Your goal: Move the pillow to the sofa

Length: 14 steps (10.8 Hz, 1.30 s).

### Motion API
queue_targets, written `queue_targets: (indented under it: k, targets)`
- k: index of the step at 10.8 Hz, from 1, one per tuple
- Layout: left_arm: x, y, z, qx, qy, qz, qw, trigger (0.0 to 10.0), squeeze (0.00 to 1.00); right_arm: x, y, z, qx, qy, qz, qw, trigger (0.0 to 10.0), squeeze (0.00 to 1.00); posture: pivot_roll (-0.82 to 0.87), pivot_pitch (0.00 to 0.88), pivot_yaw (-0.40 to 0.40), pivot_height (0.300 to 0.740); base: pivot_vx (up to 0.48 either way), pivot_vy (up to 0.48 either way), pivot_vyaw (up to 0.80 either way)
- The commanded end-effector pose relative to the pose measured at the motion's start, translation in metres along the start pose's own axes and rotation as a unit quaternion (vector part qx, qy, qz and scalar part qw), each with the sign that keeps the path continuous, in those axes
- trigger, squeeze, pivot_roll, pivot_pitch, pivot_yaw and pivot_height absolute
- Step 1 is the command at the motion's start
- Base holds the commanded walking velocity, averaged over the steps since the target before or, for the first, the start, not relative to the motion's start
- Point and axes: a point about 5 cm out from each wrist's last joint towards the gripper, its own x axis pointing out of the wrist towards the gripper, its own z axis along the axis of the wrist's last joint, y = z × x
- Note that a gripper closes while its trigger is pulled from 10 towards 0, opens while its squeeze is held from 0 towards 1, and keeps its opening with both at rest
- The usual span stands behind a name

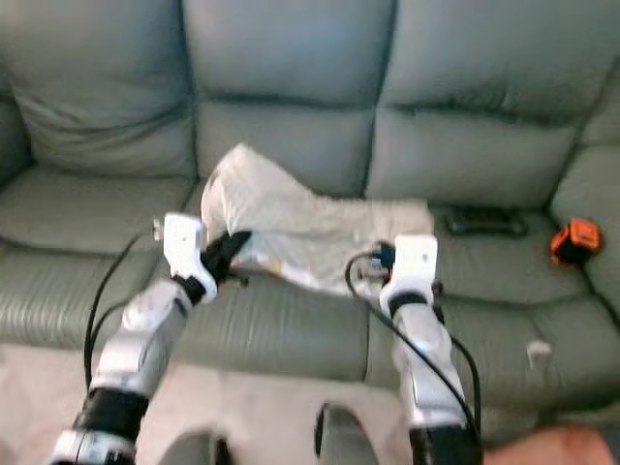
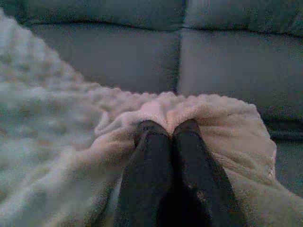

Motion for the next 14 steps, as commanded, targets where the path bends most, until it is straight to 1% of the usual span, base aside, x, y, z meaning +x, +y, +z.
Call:
queue_targets:
  k: [1,4,5,6,7,13,14]
  targets:
    - [-0.0021,0.0048,0.0059,0.013,-0.010,0.006,1.000,10.0,0.00,0.0012,0.0110,0.0035,0.002,-0.008,0.020,1.000,10.0,0.00,-0.07,0.126,-0.033,0.740,0.000,0.000,0.00]
    - [-0.0018,0.0015,0.0060,0.016,-0.014,0.001,1.000,10.0,0.00,0.0009,0.0114,0.0036,0.002,-0.007,0.021,1.000,10.0,0.00,-0.07,0.128,-0.032,0.740,0.000,0.000,0.00]
    - [-0.0018,-0.0015,0.0064,0.010,-0.016,-0.013,1.000,10.0,0.00,0.0010,0.0117,0.0030,0.001,-0.004,0.020,1.000,10.0,0.00,-0.07,0.128,-0.034,0.740,0.000,0.000,0.00]
    - [-0.0020,-0.0026,0.0066,0.006,-0.019,-0.019,1.000,10.0,0.00,0.0014,0.0115,0.0023,0.002,-0.001,0.019,1.000,10.0,0.00,-0.07,0.129,-0.034,0.740,0.000,0.000,-0.51]
    - [-0.0019,-0.0025,0.0067,0.005,-0.019,-0.018,1.000,10.0,0.00,0.0016,0.0114,0.0028,0.002,-0.002,0.019,1.000,10.0,0.00,-0.07,0.129,-0.034,0.740,0.000,0.000,0.00]
    - [-0.0016,-0.0034,0.0058,0.002,-0.016,-0.021,1.000,10.0,0.00,-0.0001,0.0108,0.0007,0.003,0.002,0.020,1.000,10.0,0.00,-0.07,0.134,-0.036,0.740,0.377,0.000,0.00]
    - [-0.0014,-0.0028,0.0044,-0.001,-0.009,-0.015,1.000,10.0,0.00,0.0001,0.0105,0.0005,0.002,0.003,0.021,1.000,10.0,0.00,-0.07,0.135,-0.037,0.740,0.390,0.277,0.00]
